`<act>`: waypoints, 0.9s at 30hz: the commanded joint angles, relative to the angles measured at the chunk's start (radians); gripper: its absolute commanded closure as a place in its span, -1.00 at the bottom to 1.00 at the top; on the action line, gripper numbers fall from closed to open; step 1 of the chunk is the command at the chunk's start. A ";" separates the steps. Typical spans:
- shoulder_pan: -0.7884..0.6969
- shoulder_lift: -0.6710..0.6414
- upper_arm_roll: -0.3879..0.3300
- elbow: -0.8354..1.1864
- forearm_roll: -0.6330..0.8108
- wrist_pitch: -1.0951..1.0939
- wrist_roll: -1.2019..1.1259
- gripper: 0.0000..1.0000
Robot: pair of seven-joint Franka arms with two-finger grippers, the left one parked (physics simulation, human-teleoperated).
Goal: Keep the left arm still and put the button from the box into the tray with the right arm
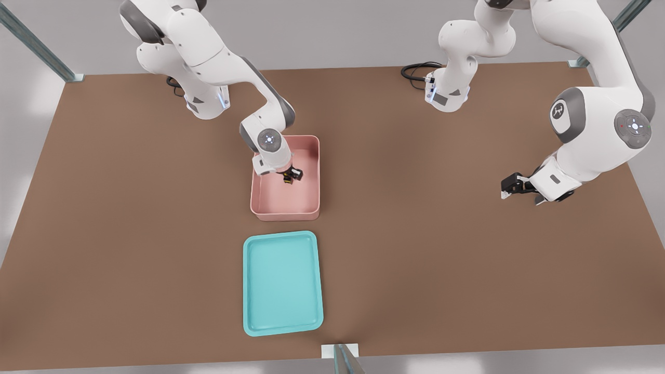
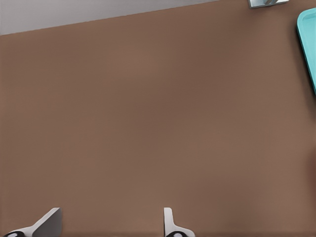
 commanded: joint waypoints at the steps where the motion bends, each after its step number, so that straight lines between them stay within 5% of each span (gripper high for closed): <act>1: 0.000 -0.001 0.000 0.001 0.000 0.004 0.082 -0.59; 8: 0.000 -0.001 -0.001 0.005 0.000 0.002 0.099 0.12; 18: -0.032 -0.167 -0.021 0.169 -0.006 -0.246 0.111 0.14; 27: -0.166 0.272 -0.060 0.988 -0.092 -0.727 0.111 0.14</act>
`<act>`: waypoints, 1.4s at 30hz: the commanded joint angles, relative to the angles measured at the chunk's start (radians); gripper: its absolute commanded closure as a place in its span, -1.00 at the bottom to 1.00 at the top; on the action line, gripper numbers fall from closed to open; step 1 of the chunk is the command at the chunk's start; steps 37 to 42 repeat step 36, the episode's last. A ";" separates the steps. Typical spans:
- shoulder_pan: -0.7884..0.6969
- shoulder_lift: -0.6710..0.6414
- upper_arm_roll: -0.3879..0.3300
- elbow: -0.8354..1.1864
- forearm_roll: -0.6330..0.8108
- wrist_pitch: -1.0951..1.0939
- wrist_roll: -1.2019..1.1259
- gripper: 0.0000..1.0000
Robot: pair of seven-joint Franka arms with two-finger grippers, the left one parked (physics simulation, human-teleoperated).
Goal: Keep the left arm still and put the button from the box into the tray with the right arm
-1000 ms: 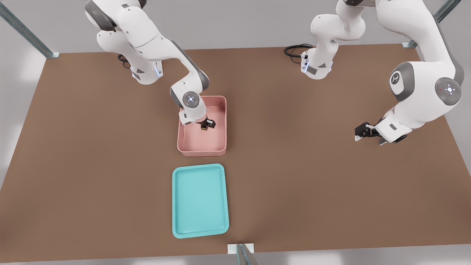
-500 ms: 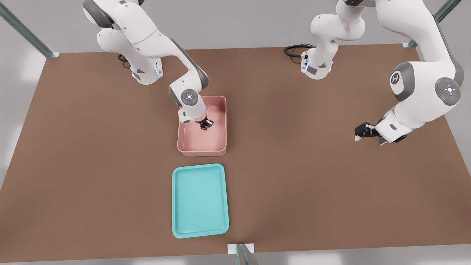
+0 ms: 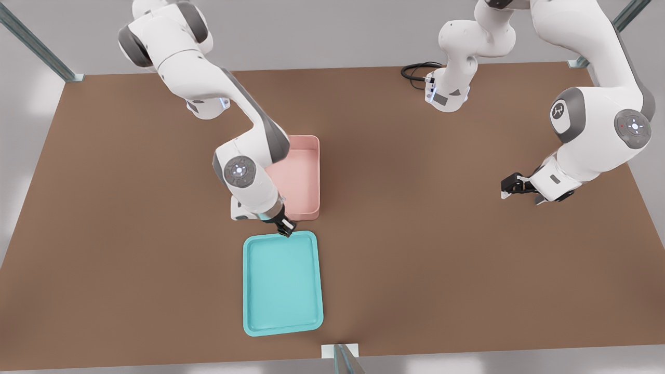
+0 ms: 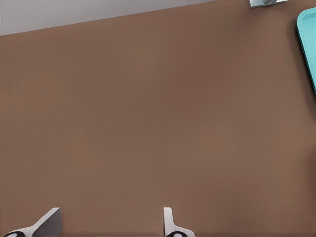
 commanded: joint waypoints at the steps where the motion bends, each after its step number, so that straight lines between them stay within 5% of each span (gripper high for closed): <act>1: -0.009 0.090 -0.013 0.140 -0.024 -0.265 0.035 0.13; 6: -0.009 0.334 -0.061 0.365 -0.024 -0.242 0.025 0.13; 10: -0.007 0.383 -0.069 0.381 -0.024 -0.143 0.033 0.09; 12: -0.009 0.383 -0.070 0.381 -0.024 -0.143 0.025 -1.00; 16: -0.042 0.300 -0.047 0.365 -0.028 -0.158 0.002 -1.00; 18: -0.104 -0.048 -0.050 0.002 -0.015 -0.212 -0.387 -1.00; 20: -0.297 -0.231 -0.052 -0.098 -0.027 -0.601 -1.030 -1.00; 23: -0.428 -0.548 -0.059 -0.413 -0.030 -0.545 -1.211 -1.00; 42: -0.386 -0.476 -0.044 -0.370 -0.022 -0.545 -1.177 -1.00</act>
